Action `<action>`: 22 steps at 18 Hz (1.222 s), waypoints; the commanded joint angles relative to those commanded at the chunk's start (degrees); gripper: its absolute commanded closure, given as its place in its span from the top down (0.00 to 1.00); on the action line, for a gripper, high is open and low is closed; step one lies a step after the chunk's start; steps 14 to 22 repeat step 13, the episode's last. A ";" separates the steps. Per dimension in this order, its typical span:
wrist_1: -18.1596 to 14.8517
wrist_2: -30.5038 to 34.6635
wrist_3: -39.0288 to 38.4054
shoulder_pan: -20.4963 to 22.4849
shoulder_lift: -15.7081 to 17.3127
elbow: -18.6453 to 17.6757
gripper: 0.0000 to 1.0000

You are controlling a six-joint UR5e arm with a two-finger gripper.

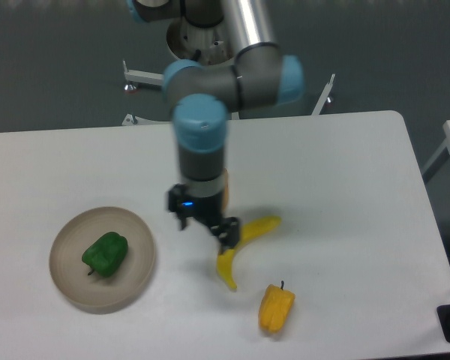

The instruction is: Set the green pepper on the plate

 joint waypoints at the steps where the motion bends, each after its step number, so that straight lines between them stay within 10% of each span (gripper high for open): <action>1: 0.00 0.09 1.84 0.79 -0.18 0.44 1.00; 22: 0.53 4.22 10.65 4.49 -1.23 1.68 1.00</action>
